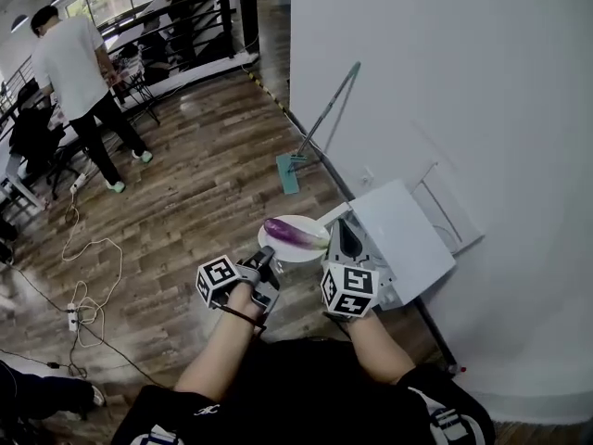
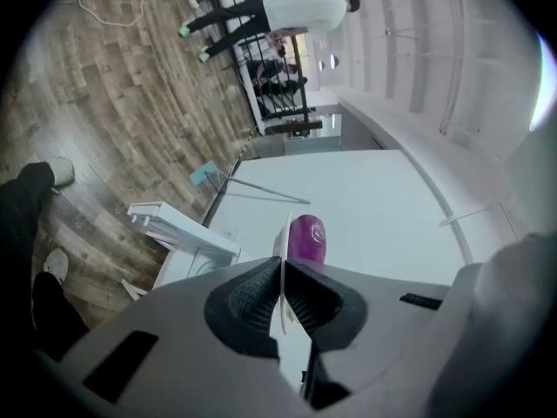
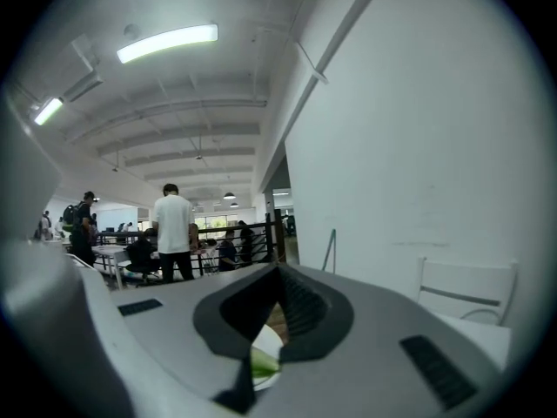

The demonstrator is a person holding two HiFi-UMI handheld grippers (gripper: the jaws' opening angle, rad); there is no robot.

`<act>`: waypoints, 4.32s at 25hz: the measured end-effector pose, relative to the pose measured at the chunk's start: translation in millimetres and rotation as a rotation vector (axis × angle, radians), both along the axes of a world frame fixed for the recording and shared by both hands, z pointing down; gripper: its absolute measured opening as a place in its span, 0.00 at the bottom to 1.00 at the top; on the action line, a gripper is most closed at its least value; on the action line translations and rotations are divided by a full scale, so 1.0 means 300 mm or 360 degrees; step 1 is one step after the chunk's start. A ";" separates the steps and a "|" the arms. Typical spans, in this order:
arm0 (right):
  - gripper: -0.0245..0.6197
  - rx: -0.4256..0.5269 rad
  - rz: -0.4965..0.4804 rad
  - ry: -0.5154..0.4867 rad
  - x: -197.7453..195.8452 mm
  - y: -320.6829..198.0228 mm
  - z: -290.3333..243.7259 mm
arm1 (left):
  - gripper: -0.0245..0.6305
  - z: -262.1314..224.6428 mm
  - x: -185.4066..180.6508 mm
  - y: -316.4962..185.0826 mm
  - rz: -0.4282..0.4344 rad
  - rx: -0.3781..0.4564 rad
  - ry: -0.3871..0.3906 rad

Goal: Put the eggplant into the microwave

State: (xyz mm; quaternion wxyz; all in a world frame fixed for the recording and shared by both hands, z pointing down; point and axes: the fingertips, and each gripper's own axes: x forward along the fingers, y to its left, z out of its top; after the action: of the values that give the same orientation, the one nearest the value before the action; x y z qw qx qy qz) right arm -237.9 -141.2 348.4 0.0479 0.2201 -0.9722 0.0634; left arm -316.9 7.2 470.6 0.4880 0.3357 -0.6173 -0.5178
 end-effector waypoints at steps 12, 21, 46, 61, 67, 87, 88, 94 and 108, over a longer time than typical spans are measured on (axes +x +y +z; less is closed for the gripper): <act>0.05 0.0004 0.0630 -0.0031 0.030 -0.190 -0.032 | 0.06 -0.009 -0.186 -0.281 0.0559 -0.0051 -0.0053; 0.05 0.0024 0.1064 0.0040 0.158 -0.113 -0.016 | 0.06 0.013 -0.146 -0.397 0.0934 0.0009 -0.0042; 0.05 -0.0207 0.1161 0.0148 0.654 -0.021 0.252 | 0.06 0.340 0.340 -0.454 0.1108 -0.0156 0.0033; 0.05 -0.0294 0.0972 0.0183 0.616 -0.162 0.642 | 0.06 0.708 0.356 -0.637 0.0921 -0.0197 0.0033; 0.05 -0.0263 0.0993 0.0188 0.594 -0.236 0.903 | 0.06 0.942 0.325 -0.773 0.0975 -0.0170 -0.0016; 0.05 -0.0231 0.1055 -0.0025 0.612 -0.313 1.652 | 0.06 1.390 0.337 -1.094 0.1044 0.0079 -0.0095; 0.05 -0.0236 0.1051 -0.0018 0.613 -0.302 1.651 | 0.06 1.392 0.329 -1.098 0.1038 0.0069 -0.0101; 0.05 -0.0151 0.1044 0.0001 0.616 -0.277 1.625 | 0.06 1.363 0.291 -1.184 0.1033 0.0095 -0.0133; 0.05 -0.0158 0.1149 0.0047 0.690 -0.218 1.656 | 0.06 1.332 0.311 -1.433 0.1055 0.0009 -0.0270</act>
State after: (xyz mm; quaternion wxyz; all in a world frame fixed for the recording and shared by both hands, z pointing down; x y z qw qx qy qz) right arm -30.8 -206.5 845.1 0.0472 0.5475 -0.8268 0.1202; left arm -223.6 -422.6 870.4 0.5757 0.5613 -0.5116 -0.3030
